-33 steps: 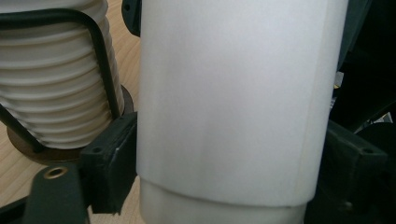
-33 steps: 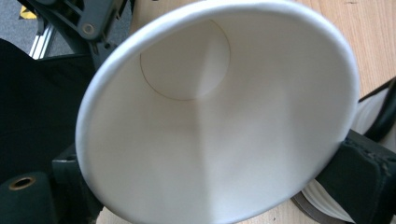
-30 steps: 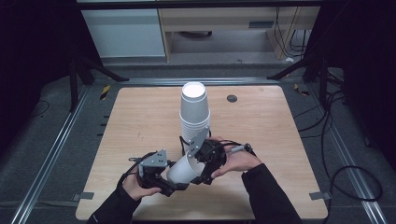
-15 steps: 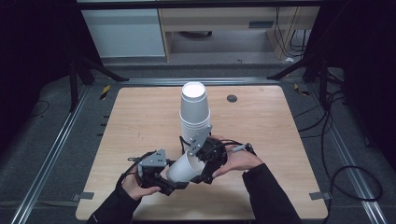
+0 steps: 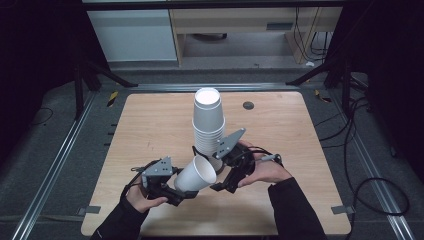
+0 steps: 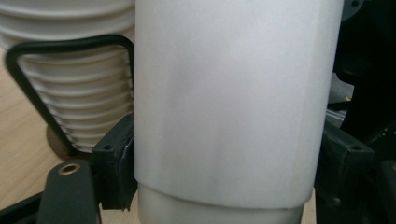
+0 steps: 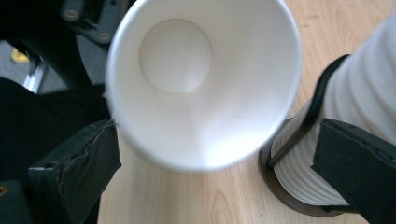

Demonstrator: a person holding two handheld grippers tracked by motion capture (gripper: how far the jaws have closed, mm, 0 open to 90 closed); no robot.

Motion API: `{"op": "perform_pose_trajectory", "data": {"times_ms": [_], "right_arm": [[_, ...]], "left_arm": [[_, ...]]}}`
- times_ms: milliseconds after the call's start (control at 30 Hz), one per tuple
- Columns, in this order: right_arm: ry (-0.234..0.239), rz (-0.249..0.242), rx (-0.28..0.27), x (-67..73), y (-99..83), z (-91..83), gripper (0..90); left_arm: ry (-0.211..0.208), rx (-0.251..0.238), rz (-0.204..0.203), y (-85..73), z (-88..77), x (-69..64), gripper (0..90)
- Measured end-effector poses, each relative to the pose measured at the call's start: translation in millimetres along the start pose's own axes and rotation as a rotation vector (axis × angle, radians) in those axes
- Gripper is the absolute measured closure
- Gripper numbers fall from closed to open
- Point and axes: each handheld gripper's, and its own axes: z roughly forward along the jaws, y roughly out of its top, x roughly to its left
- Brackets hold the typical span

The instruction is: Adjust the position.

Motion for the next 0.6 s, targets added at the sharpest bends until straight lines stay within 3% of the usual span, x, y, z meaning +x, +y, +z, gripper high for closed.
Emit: {"op": "perform_pose_trajectory", "data": {"times_ms": [267, 600], "right_arm": [[-0.056, 0.069, -0.128, 4.0, -23.5, -12.3, 0.9], [-0.033, 0.133, -0.2, 5.8, -33.9, 2.1, 0.9]], "left_arm": [[0.025, -0.04, 0.012, 0.0, 1.1, -0.4, 21.2], [0.019, -0.046, 0.025, 1.0, 11.8, -6.5, 21.2]]}}
